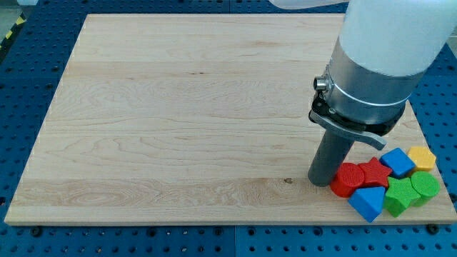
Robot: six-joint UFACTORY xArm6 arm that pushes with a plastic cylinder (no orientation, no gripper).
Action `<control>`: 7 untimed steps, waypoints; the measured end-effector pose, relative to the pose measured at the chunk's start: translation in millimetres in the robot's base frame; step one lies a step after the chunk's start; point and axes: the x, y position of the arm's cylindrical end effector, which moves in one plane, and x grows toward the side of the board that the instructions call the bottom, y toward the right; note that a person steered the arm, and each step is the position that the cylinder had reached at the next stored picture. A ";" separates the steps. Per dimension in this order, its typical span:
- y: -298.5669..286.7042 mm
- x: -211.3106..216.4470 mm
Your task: Point the arm vertically to the top of the red circle
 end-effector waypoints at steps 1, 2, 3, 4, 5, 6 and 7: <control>-22.6 -3.0; -38.6 -27.8; -34.8 -55.3; -29.2 -56.5; -52.6 -21.9; -43.4 23.1; -13.8 48.7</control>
